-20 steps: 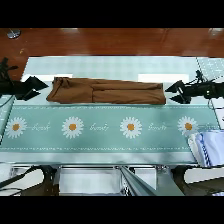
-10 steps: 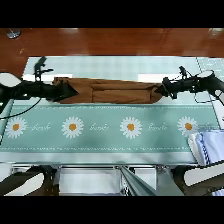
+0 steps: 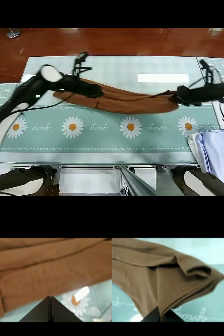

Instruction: Fold the shirts.

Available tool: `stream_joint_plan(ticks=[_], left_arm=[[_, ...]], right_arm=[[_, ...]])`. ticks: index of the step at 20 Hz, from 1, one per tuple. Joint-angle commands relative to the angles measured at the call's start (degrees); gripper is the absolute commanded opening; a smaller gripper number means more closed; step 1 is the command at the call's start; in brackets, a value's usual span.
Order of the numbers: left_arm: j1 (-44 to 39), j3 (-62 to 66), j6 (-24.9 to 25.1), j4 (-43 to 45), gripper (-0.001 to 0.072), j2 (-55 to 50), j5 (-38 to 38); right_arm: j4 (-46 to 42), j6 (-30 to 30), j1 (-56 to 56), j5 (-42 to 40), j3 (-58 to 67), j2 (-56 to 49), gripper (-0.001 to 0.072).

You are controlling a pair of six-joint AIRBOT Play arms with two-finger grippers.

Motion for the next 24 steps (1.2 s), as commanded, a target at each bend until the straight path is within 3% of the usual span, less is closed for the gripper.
stream_joint_plan(ticks=[1, 7, 11, 15, 18, 22, 23, 24], left_arm=[[-8.0, 6.62, -5.35, 4.22, 0.0015, -8.17, 5.4], [-19.06, 18.95, -13.29, 4.17, 0.0016, -20.87, 2.25], [-26.47, 21.55, -13.55, -2.36, 0.0016, -26.25, 0.24], [-30.16, 21.86, -10.78, -7.1, 0.0016, -27.85, -3.3], [-24.09, 25.75, -10.91, -7.1, 0.0016, -27.23, -7.39], [-6.29, 29.03, -10.82, -6.78, 0.0016, -20.87, -12.55], [-1.53, 29.03, -9.01, -4.57, 0.0016, -18.38, -13.4], [3.54, 29.0, -11.13, -0.76, 0.0015, -15.63, -15.63]], right_arm=[[-2.05, 5.6, 0.07, 0.39, -7.82, 18.8, 0.0024], [-0.96, 11.21, 0.07, 3.23, -7.85, 31.06, 0.0024], [3.41, 9.27, 0.07, 0.13, -7.78, 31.01, 0.0024], [4.83, 7.98, 0.09, -0.76, -7.78, 28.22, 0.0024], [7.26, 6.14, 0.13, -0.76, -7.78, 25.88, 0.0024], [9.42, 5.35, 6.64, -3.96, -5.57, 20.57, 0.0024], [9.31, 5.92, 10.51, -6.75, -3.85, 18.05, 0.0024], [9.2, 6.38, 14.21, -9.51, -1.81, 15.08, 0.0024]])
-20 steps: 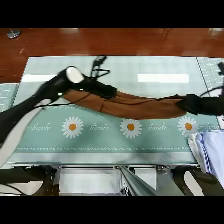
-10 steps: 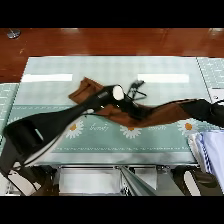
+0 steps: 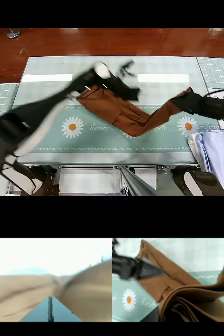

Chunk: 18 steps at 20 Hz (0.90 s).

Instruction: Fold the shirts.

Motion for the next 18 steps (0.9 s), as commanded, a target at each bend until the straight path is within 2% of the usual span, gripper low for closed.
stream_joint_plan(ticks=[1, 4, 7, 9, 13, 15, 18], left_arm=[[16.63, 0.85, -1.29, 8.09, 0.0016, 8.22, -7.69], [29.38, -5.07, -1.2, 16.26, 0.0016, 20.09, -8.5], [41.29, -21.07, -0.81, 17.07, 0.0017, 37.46, 0.83], [46.45, -35.08, -0.83, 16.87, 0.0017, 50.97, 6.8], [46.99, -57.96, -0.81, 12.5, 0.0017, 70.4, 9.11], [46.07, -65.59, -0.81, 9.42, 0.0017, 74.97, 9.09], [44.15, -71.01, -0.81, 8.22, 0.0017, 75.54, 9.25]], right_arm=[[0.72, 0.66, 10.86, -7.98, 6.16, -9.31, 0.0024], [0.63, 0.66, 20.44, -10.97, 16.96, -23.45, 0.0024], [0.61, 0.68, 27.47, -10.99, 29.38, -38.88, 0.0025], [0.61, 1.33, 30.86, -10.99, 37.31, -48.15, 0.0025], [0.61, 3.52, 34.6, -11.08, 50.8, -63.54, 0.0025], [0.68, 4.76, 35.19, -11.06, 55.69, -69.46, 0.0025], [2.38, 7.69, 35.47, -10.51, 61.0, -75.84, 0.0039]])
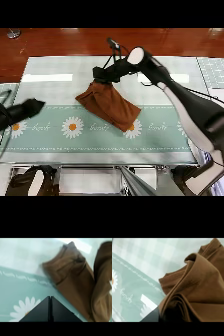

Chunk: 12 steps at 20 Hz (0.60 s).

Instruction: Fold the shirts.

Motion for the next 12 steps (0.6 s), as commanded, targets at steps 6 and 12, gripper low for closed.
stream_joint_plan(ticks=[6, 12], left_arm=[[-2.75, -8.13, 0.02, -2.82, 0.0017, -0.28, 4.98], [-2.75, -8.15, 0.04, -3.19, 0.0017, -0.59, 0.79]], right_arm=[[6.32, -1.86, -3.06, 18.97, 10.43, -4.33, 0.0616], [-35.28, 1.68, -12.28, 32.94, 2.45, 25.49, 0.0617]])
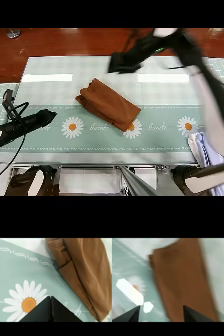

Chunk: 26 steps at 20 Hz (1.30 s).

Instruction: Fold the shirts.

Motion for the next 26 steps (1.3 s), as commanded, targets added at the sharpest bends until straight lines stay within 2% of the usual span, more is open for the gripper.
stream_joint_plan(ticks=[1, 3, 5, 6, 7, 8, 9, 10, 13, 15, 17, 21, 24, 25, 26], left_arm=[[-0.04, -0.17, 0.04, -0.26, 0.0017, -0.15, -1.86], [-0.04, -0.17, 0.02, -0.26, 0.0017, -0.15, -1.86], [-0.04, -0.17, 0.02, -0.28, 0.0017, -0.15, -2.03], [-0.04, -0.17, 0.02, -0.28, 0.0017, -0.15, -2.05], [-0.04, -0.17, 0.02, -0.28, 0.0017, -0.17, -2.03], [-0.04, -0.17, 0.02, -0.28, 0.0017, -0.17, -2.03], [-0.04, -0.17, 0.02, -0.28, 0.0017, -0.17, -2.03], [-0.04, -0.17, 0.02, -0.28, 0.0017, -0.17, -2.01], [-0.04, -0.17, 0.02, -0.28, 0.0017, -0.2, -2.01], [-0.04, -0.17, 0.02, -0.28, 0.0017, -0.2, -2.01], [-0.04, -0.17, 0.02, -0.28, 0.0017, -0.2, -2.01], [-0.04, -0.17, 0.02, -0.28, 0.0017, -0.2, -2.01], [-0.04, -0.17, 0.02, -0.26, 0.0017, -0.2, -2.03], [-0.04, -0.17, 0.02, -0.28, 0.0017, -0.2, -2.01], [-0.04, -0.17, 0.04, -0.26, 0.0017, -0.2, -2.01]], right_arm=[[-28.74, 6.75, -2.89, 0.92, -13.38, 20.15, 0.0617], [-33.94, 17.97, -2.89, -14.16, -35.95, 34.82, 0.0617], [-34.1, 34.64, -2.89, -29.38, -59.43, 46.31, 0.0617], [-31.26, 44.78, -2.89, -37.13, -70.53, 50.49, 0.0617], [-24.13, 50.25, -2.86, -45.38, -79.78, 52.89, 0.0617], [-15.12, 49.72, -2.38, -53.02, -86.27, 53.51, 0.0617], [-6.23, 46.47, -1.05, -59.12, -90.71, 52.92, 0.0617], [-0.68, 42.75, 0.33, -61.48, -92.3, 51.49, 0.0617], [9.92, 29.46, 3.17, -59.56, -90.16, 43.21, 0.0617], [17.2, 17.9, 3.19, -55.1, -86.23, 36.54, 0.0617], [20.09, 11.47, 3.19, -52.15, -81.13, 30.38, 0.0617], [20.35, 6.38, 3.21, -44.5, -72.41, 18.43, 0.0617], [20.72, 5.73, 3.21, -43.39, -68.7, 13.75, 0.061], [21.31, 4.44, 3.21, -43.34, -67.14, 12.81, 0.0533], [21.88, 3.43, 3.21, -43.32, -65.42, 12.07, 0.0385]])
